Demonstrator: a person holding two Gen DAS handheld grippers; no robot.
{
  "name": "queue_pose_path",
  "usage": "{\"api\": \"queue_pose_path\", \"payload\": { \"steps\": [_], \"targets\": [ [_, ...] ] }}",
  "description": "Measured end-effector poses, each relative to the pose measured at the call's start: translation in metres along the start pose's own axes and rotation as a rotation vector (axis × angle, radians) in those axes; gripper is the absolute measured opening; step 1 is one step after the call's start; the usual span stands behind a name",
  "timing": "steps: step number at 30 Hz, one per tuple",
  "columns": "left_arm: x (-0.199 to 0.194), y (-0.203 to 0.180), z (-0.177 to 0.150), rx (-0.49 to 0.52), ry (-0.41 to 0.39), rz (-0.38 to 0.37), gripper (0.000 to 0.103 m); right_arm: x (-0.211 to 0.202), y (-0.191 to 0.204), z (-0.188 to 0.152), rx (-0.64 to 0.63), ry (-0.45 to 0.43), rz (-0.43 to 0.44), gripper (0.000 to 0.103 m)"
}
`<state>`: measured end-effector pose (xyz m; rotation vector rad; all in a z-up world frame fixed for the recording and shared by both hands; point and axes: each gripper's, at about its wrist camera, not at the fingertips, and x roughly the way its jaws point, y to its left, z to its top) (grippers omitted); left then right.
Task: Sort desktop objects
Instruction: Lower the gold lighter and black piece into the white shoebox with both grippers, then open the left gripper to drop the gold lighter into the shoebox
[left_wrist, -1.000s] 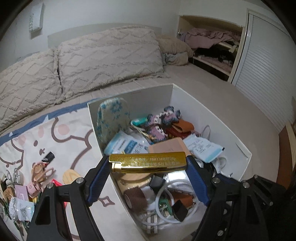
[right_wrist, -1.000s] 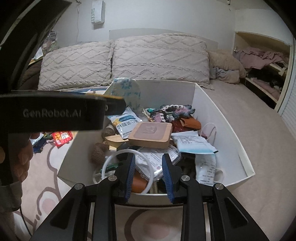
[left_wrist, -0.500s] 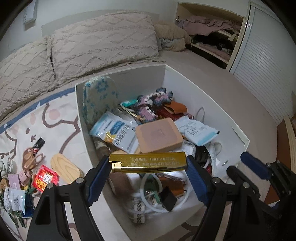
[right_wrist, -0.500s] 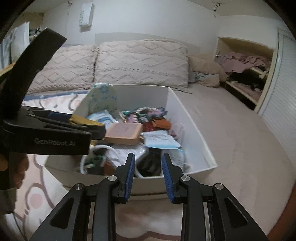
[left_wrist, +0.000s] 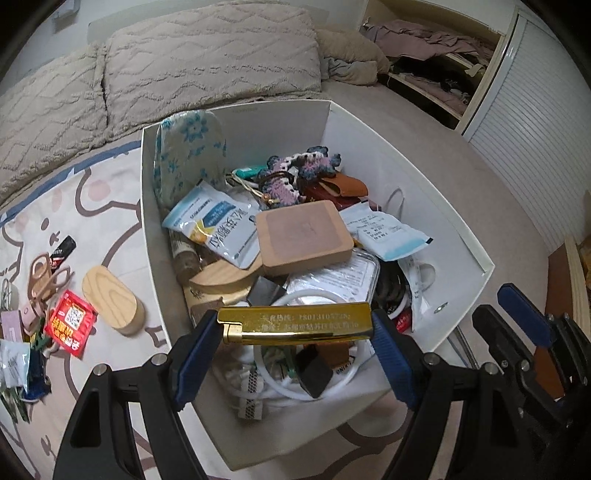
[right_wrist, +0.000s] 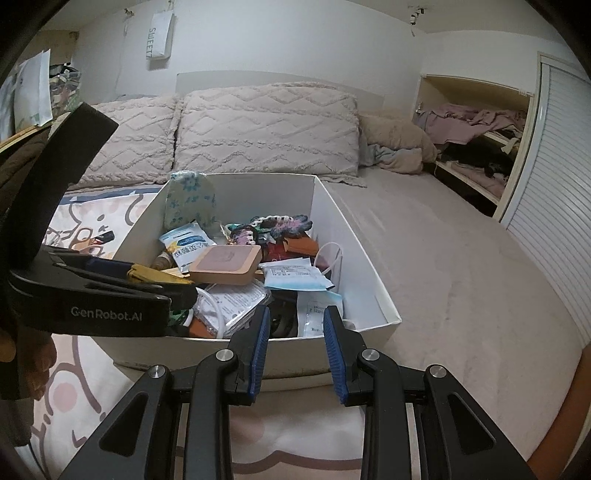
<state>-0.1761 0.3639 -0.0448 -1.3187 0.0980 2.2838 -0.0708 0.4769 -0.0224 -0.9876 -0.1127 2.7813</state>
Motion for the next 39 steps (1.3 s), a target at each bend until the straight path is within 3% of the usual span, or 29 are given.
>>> {"api": "queue_pose_path", "payload": {
  "steps": [16, 20, 23, 39],
  "targets": [
    [-0.011, -0.008, -0.012, -0.012, 0.006, 0.032, 0.081, -0.001, -0.002, -0.001, 0.006, -0.006, -0.009, 0.03],
    [-0.019, -0.014, -0.016, 0.027, -0.046, 0.088, 0.091, 0.0, -0.002, -0.001, 0.005, -0.003, -0.011, 0.03],
    [-0.024, -0.016, -0.017, 0.053, -0.08, 0.118, 0.092, 0.0, -0.002, -0.002, 0.002, 0.0, -0.012, 0.03],
    [-0.028, -0.012, -0.019, 0.036, -0.088, 0.106, 0.092, -0.003, 0.002, 0.0, 0.001, -0.025, -0.002, 0.03]
  ]
}}
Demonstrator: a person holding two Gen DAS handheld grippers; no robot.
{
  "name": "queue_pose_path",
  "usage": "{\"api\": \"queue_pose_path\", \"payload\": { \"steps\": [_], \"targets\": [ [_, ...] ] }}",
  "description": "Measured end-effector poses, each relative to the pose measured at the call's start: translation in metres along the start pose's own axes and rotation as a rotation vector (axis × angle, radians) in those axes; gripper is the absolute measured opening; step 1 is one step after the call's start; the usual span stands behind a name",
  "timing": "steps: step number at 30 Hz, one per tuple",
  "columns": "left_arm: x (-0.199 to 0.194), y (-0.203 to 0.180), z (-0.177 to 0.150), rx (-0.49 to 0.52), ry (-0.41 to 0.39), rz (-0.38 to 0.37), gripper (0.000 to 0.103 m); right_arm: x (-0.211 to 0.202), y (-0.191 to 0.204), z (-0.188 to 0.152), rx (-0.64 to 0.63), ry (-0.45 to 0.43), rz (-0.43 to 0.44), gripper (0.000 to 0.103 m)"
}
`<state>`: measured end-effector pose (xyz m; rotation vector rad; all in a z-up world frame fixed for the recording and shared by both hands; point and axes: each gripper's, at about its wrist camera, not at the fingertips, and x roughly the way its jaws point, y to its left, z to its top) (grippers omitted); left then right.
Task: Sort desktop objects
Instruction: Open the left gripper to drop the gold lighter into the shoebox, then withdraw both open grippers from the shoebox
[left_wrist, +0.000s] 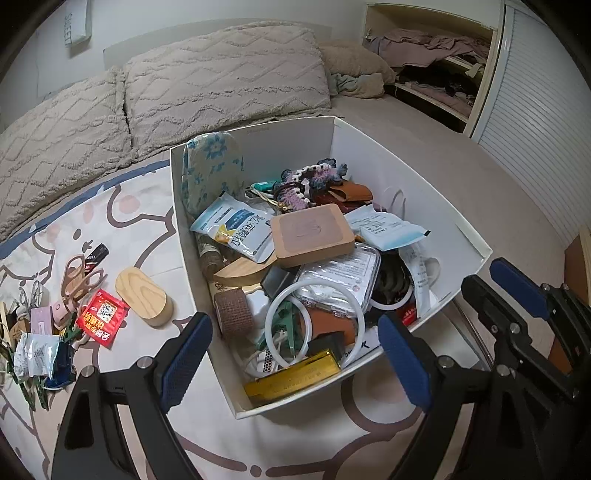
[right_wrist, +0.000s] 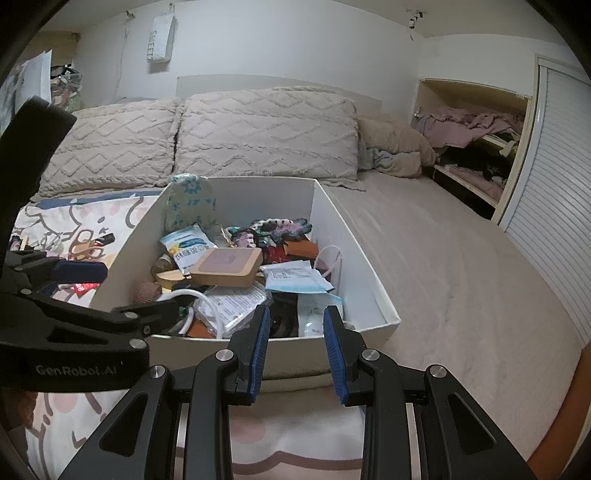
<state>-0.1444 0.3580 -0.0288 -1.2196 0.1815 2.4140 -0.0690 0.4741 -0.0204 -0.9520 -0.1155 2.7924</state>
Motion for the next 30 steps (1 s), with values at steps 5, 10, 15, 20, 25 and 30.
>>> {"api": "queue_pose_path", "payload": {
  "steps": [5, 10, 15, 20, 25, 30],
  "targets": [
    [-0.004, 0.005, 0.0, 0.003, -0.028, 0.024, 0.092, -0.003, -0.002, 0.001, 0.012, -0.016, -0.006, 0.03],
    [-0.01, 0.015, 0.0, -0.005, -0.063, 0.046, 0.092, -0.006, -0.006, 0.0, 0.037, -0.045, -0.019, 0.03],
    [-0.016, 0.021, -0.002, 0.0, -0.101, 0.048, 0.093, -0.008, -0.01, 0.001, 0.053, -0.064, -0.078, 0.055],
    [-0.023, 0.025, -0.004, 0.012, -0.137, 0.04, 0.103, -0.009, -0.013, 0.003, 0.063, -0.099, -0.116, 0.103],
    [-0.03, 0.027, -0.004, 0.019, -0.179, 0.045, 0.103, -0.006, -0.018, 0.005, 0.087, -0.103, -0.14, 0.103],
    [-0.04, 0.028, -0.005, 0.052, -0.244, 0.091, 0.103, -0.005, -0.019, 0.002, 0.095, -0.088, -0.167, 0.103]
  ]
}}
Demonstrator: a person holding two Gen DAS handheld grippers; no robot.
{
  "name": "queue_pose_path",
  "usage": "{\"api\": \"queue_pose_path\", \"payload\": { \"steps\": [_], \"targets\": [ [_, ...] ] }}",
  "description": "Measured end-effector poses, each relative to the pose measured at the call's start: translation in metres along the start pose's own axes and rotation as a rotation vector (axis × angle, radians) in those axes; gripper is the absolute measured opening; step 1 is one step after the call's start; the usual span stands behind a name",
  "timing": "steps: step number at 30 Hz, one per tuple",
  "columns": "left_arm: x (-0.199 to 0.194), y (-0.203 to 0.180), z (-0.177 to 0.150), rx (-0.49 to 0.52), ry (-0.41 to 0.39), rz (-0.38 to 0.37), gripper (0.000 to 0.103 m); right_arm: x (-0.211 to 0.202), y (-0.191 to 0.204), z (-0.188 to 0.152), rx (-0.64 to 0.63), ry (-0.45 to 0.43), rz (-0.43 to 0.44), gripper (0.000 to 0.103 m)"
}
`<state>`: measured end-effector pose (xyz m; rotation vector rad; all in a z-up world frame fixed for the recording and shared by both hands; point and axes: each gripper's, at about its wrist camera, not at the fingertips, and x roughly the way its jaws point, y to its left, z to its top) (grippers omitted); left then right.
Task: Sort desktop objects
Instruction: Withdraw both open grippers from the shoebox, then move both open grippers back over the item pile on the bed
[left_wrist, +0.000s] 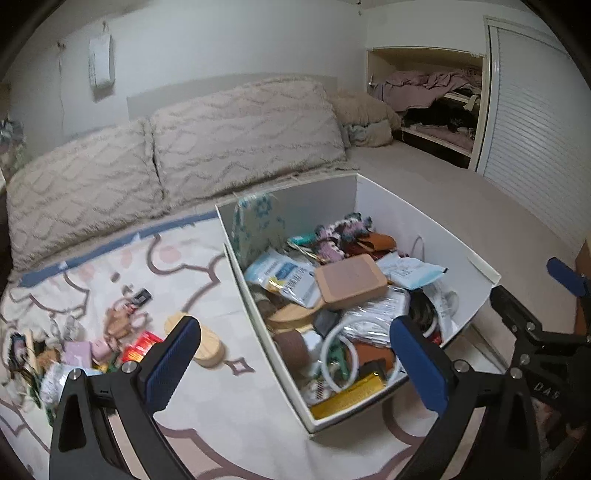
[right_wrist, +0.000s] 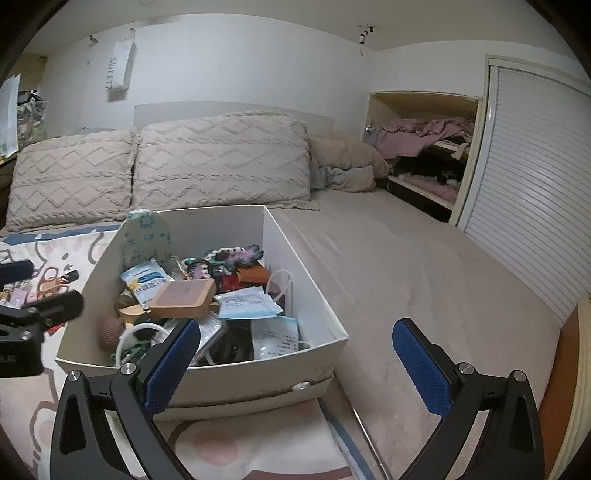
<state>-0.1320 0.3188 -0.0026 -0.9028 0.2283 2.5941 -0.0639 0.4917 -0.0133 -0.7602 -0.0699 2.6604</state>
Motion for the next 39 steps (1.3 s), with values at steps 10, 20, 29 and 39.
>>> {"api": "queue_pose_path", "payload": {
  "steps": [10, 20, 29, 39],
  "targets": [
    [-0.008, 0.011, 0.001, 0.009, -0.054, 0.021, 0.103, -0.01, 0.0, 0.004, 0.018, -0.028, 0.012, 0.103],
    [-0.016, 0.032, -0.001, -0.009, -0.087, 0.044, 0.103, -0.013, 0.006, 0.008, 0.022, -0.034, 0.019, 0.103],
    [-0.022, 0.064, -0.008, -0.039, -0.099, 0.083, 0.103, -0.016, 0.021, 0.013, 0.011, -0.048, 0.046, 0.103],
    [-0.039, 0.115, -0.018, -0.089, -0.128, 0.152, 0.103, -0.014, 0.048, 0.018, -0.001, -0.064, 0.097, 0.103]
  ]
}}
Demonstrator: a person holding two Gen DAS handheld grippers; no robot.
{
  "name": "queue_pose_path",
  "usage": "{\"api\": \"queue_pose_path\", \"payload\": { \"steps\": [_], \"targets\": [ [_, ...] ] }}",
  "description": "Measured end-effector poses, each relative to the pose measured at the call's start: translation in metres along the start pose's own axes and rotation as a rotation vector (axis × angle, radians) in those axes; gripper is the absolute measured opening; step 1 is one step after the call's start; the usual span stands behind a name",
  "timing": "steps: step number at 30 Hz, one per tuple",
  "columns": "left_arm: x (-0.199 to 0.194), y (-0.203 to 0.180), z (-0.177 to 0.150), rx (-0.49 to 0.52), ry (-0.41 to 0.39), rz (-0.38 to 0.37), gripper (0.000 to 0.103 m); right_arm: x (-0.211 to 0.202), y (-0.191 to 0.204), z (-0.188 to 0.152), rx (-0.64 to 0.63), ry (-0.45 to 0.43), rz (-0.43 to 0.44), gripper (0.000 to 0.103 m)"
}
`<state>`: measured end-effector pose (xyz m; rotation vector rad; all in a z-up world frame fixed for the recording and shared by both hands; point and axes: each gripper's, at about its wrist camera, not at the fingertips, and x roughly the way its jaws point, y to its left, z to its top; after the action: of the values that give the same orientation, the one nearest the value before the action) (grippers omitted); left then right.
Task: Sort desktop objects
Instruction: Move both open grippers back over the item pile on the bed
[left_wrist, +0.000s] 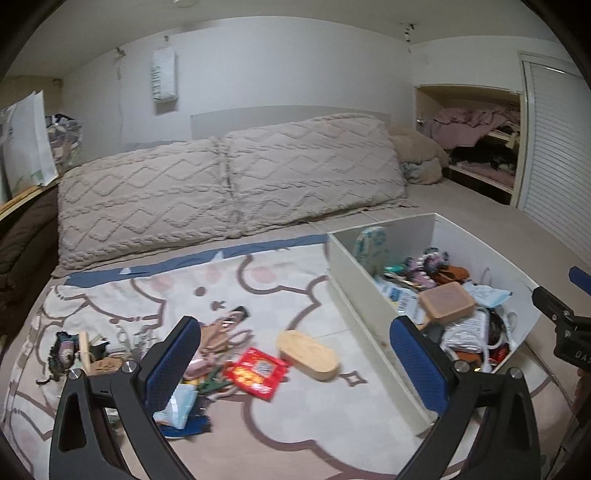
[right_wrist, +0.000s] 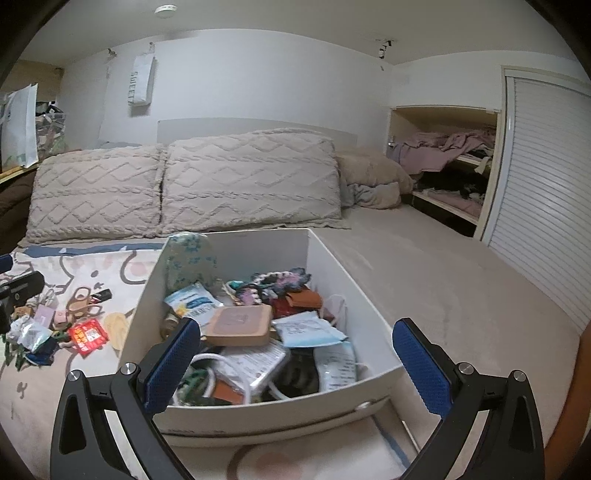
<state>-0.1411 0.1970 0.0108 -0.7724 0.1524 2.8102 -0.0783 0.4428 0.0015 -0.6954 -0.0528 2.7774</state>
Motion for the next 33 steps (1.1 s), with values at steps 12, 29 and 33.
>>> {"api": "queue_pose_path", "payload": {
  "steps": [12, 29, 33],
  "targets": [
    [-0.011, 0.071, -0.015, -0.062, -0.015, 0.101, 0.103, -0.002, 0.039, 0.003, -0.037, -0.018, 0.078, 0.103],
    [-0.028, 0.155, -0.049, -0.165, -0.012, 0.177, 0.103, -0.009, 0.098, 0.004, -0.078, -0.049, 0.224, 0.103],
    [-0.033, 0.171, -0.055, -0.187, -0.019, 0.19, 0.103, -0.012, 0.112, 0.002, -0.082, -0.075, 0.266, 0.103]
  ]
}}
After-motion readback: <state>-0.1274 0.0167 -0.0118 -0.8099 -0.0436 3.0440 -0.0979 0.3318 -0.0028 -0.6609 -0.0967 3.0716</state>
